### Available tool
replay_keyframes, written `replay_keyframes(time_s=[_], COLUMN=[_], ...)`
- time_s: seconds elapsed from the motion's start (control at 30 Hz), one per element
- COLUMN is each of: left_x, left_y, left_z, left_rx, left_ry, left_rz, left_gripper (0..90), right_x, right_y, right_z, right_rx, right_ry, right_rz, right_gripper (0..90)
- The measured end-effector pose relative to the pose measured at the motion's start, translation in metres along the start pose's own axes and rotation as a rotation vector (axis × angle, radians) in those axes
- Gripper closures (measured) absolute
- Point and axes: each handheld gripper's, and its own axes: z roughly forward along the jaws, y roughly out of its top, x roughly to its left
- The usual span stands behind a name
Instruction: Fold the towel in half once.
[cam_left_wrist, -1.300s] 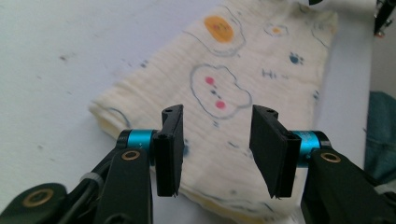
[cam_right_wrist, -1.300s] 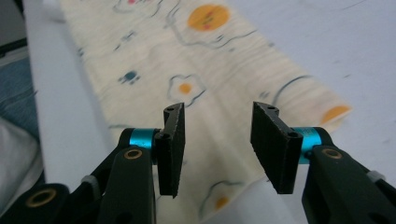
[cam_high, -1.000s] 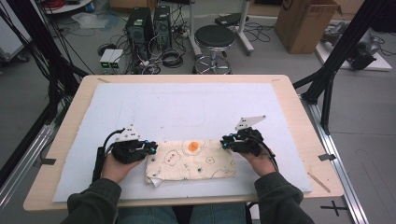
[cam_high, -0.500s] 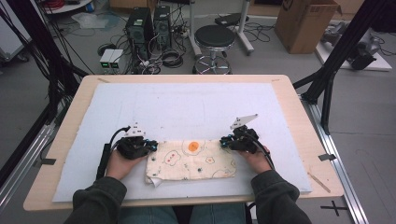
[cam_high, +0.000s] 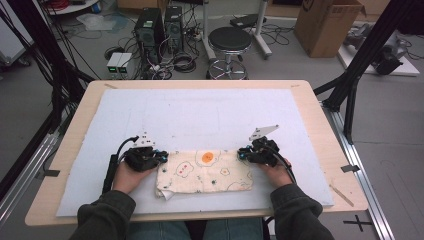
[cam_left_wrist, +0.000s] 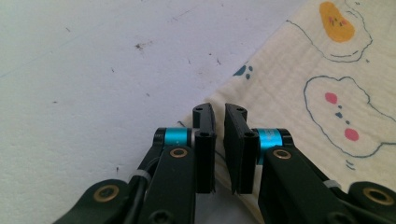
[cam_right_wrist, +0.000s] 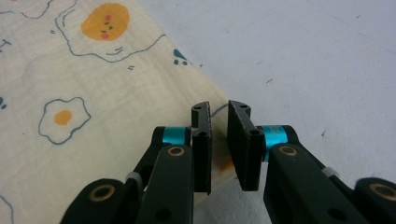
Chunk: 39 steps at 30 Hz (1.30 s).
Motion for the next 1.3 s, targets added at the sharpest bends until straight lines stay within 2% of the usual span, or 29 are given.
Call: replay_keyframes(time_s=[0.57,0.8,0.93,1.03,1.2,1.3], left_x=[0.000,-0.001,-0.001,-0.001,-0.002,-0.002], left_y=[-0.001,0.001,0.005,0.006,0.010,0.016], left_z=[0.000,-0.004,-0.011,-0.014,-0.017,-0.020], left_rx=[-0.007,-0.022,-0.072,-0.084,-0.099,-0.094], left_ry=[-0.008,-0.050,-0.060,-0.070,-0.078,-0.078], left_rz=[0.009,0.004,-0.012,-0.018,-0.020,-0.007], left_gripper=[80.8,71.4,66.6,62.4,55.7,52.1], right_x=[0.000,0.004,0.006,0.005,0.004,0.004], right_y=[-0.001,0.001,0.003,0.005,0.010,0.013], right_z=[0.000,0.001,-0.004,-0.006,-0.009,-0.011], right_rx=[-0.010,-0.020,-0.070,-0.089,-0.094,-0.096], right_ry=[-0.003,0.017,0.027,0.038,0.044,0.050], right_rz=[0.004,0.000,0.006,0.013,0.019,0.022], right_gripper=[79.4,69.7,66.5,62.8,57.7,55.5])
